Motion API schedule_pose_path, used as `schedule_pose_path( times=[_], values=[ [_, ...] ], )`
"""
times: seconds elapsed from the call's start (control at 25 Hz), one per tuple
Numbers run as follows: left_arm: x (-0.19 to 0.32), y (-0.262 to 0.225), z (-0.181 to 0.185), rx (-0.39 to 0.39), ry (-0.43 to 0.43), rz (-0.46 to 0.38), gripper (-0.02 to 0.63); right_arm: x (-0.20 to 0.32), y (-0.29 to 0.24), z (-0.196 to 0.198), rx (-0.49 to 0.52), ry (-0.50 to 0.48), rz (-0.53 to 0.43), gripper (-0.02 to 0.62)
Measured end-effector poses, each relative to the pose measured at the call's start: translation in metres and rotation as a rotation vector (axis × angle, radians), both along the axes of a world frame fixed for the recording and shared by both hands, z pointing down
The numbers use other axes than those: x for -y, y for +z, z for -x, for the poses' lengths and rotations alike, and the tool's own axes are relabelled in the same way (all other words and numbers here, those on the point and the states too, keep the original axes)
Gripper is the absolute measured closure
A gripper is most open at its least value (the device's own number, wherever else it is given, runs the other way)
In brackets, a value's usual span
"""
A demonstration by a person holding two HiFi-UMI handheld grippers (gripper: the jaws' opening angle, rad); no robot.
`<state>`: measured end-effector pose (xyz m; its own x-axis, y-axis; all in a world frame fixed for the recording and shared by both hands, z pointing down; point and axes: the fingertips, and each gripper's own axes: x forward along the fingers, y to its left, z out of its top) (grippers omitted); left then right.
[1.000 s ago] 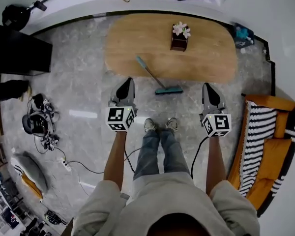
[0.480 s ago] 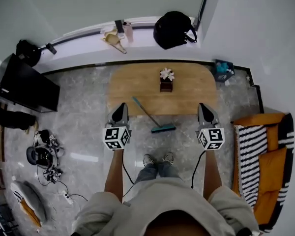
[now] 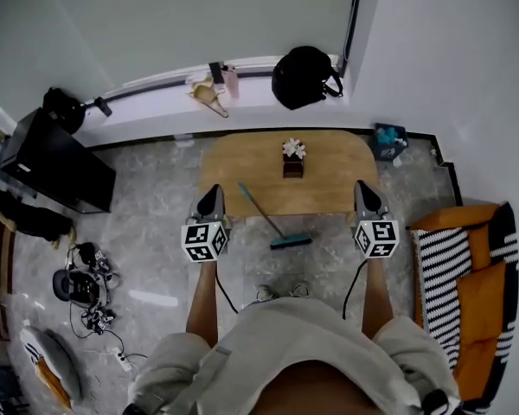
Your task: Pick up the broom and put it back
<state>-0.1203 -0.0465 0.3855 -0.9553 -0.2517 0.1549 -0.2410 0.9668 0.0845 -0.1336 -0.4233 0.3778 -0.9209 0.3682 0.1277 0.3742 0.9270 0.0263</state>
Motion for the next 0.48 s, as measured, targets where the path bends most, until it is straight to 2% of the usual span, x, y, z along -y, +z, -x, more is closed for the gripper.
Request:
schedule_pose_path(
  times=[0.48],
  values=[
    [0.012,-0.016,-0.001,0.037,0.016,0.003,0.603,-0.002,-0.013,-0.006,0.031,0.011,0.012,0.594]
  ],
)
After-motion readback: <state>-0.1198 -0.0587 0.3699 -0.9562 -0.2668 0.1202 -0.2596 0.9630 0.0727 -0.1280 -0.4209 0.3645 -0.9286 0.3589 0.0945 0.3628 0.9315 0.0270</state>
